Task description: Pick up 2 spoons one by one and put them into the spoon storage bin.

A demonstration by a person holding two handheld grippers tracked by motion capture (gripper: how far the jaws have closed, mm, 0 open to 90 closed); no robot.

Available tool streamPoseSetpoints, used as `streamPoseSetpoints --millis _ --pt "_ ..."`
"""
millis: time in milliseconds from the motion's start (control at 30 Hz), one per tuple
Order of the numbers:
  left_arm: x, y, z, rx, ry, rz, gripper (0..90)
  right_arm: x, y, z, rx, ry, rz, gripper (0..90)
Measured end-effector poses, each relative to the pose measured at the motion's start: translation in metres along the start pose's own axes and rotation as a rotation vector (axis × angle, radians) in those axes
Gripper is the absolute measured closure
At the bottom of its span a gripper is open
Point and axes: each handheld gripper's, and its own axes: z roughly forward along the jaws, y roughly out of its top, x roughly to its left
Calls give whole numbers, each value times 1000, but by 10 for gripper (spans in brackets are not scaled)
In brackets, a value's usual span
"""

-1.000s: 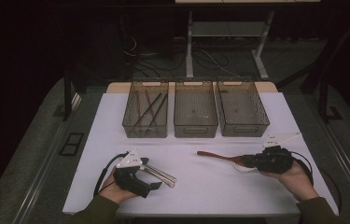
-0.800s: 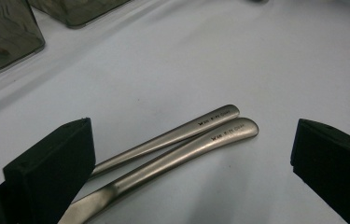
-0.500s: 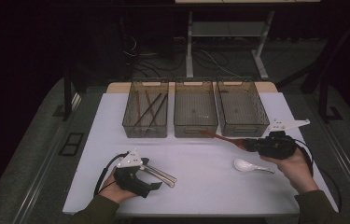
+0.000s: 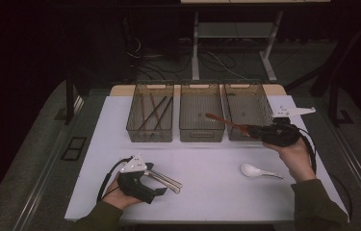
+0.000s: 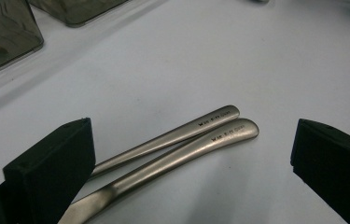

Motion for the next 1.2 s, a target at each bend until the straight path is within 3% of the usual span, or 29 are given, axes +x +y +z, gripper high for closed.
streamPoseSetpoints --millis 533,800,1033,1200 --pt "-2 0 1 -5 -3 1 0 13 45 70 49 -89 38 816" --pt "-3 1 2 -6 -9 4 0 16 50 100 77 -130 46 816" --pt "-3 1 2 -6 -12 6 0 22 48 120 122 -127 29 815" --pt "-4 1 2 -8 -13 6 0 24 46 123 110 -105 5 636"
